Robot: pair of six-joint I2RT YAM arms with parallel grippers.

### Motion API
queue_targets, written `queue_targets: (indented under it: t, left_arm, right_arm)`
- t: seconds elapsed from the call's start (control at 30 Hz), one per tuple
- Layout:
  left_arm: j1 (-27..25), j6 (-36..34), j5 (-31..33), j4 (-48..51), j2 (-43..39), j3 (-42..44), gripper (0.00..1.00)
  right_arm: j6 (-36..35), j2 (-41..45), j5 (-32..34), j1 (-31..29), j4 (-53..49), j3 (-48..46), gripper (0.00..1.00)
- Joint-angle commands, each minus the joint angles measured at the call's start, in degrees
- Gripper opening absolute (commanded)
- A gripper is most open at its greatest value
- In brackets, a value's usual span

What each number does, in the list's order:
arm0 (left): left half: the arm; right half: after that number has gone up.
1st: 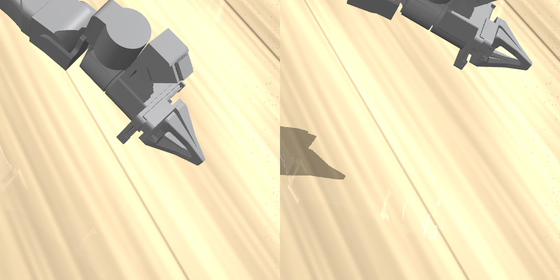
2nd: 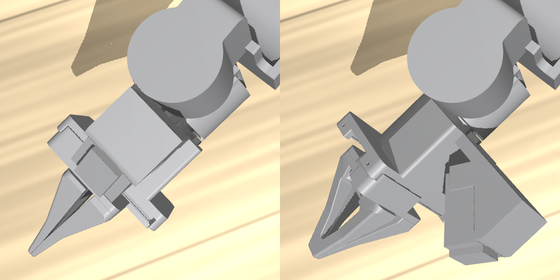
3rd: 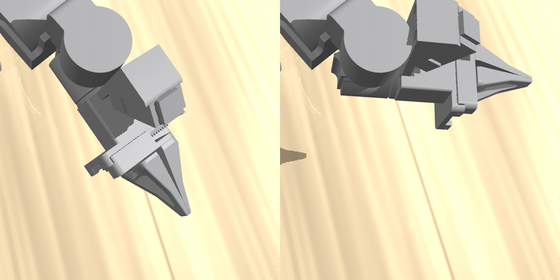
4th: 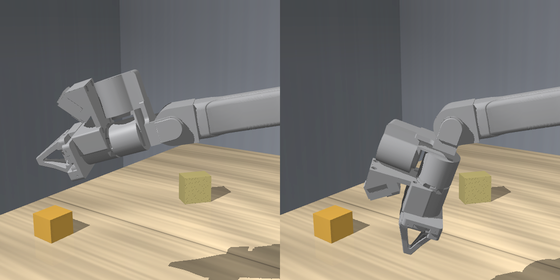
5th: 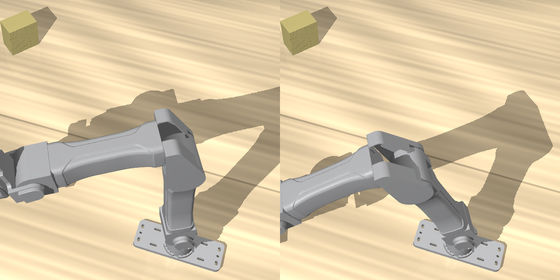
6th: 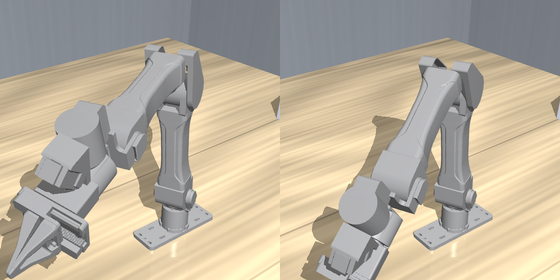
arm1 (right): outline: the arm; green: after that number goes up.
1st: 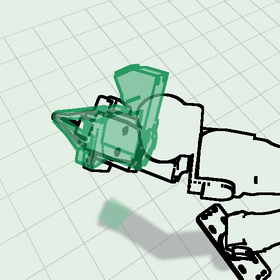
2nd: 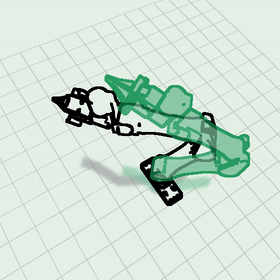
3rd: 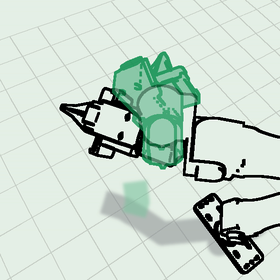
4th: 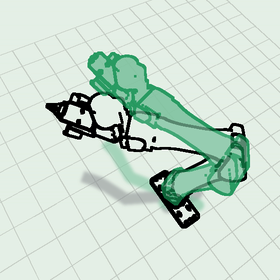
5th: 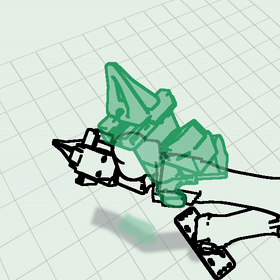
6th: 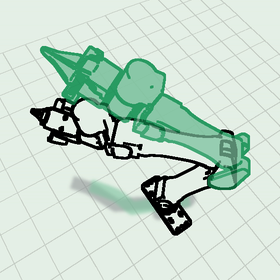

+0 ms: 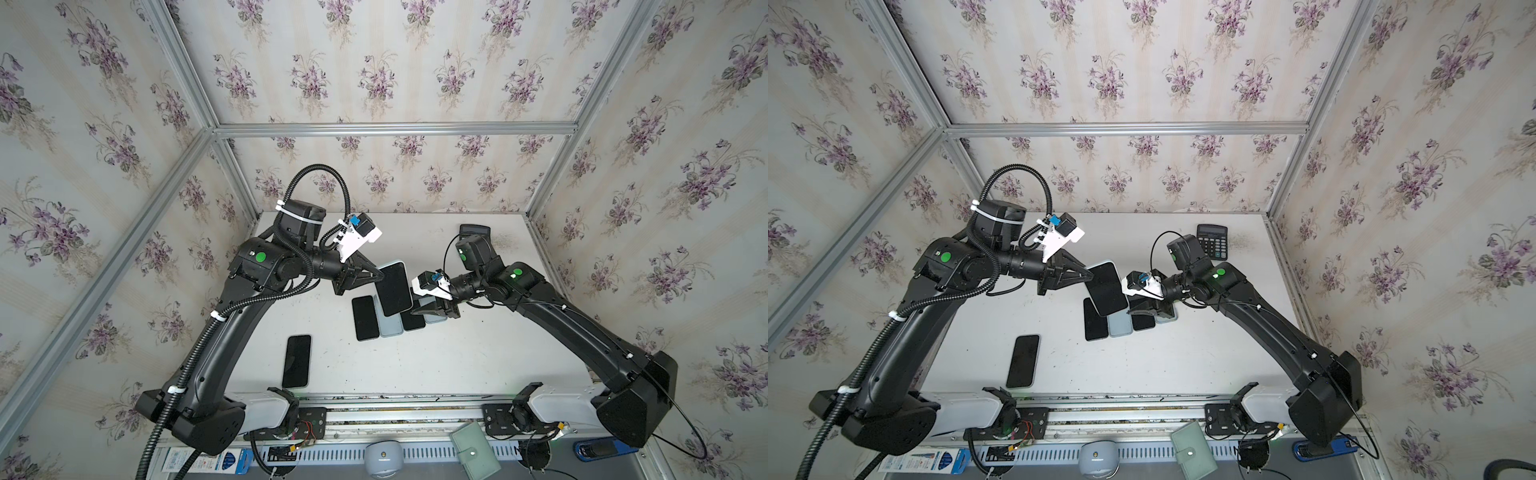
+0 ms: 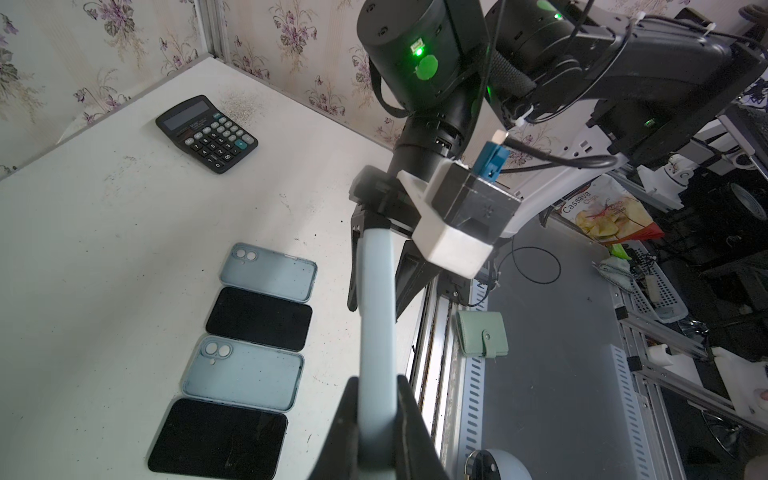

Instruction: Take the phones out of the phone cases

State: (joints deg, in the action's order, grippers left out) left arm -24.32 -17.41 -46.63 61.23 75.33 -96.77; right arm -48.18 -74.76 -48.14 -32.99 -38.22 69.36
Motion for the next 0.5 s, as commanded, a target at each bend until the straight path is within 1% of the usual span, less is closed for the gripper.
queue_targets:
  t: [0.0, 0.07, 0.2, 0.33, 0.47]
  left_arm:
    - [-0.03, -0.78, -1.64, -1.47, 0.08, -0.69, 0.00]
    - [-0.02, -0.78, -1.39, -1.47, 0.24, -0.70, 0.00]
    - [-0.03, -0.79, -1.61, -1.47, 0.34, -0.95, 0.00]
    - [-0.10, -0.77, -1.54, -1.47, 0.47, -1.13, 0.00]
    - [-0.12, -0.78, -1.53, -1.47, 0.47, -1.20, 0.00]
  right_arm:
    - [0.81, -0.13, -2.05, -0.15, 0.33, 1.13, 0.37]
    - [0.81, -0.27, -2.05, -0.36, 0.34, 1.12, 0.35]
    - [0.90, -0.62, -2.48, -0.59, -0.02, 1.22, 0.27]
    - [0.82, -0.80, -2.49, -0.89, -0.36, 1.15, 0.25]
    - [0.48, -0.70, -2.40, -0.91, -0.60, 0.74, 0.21]
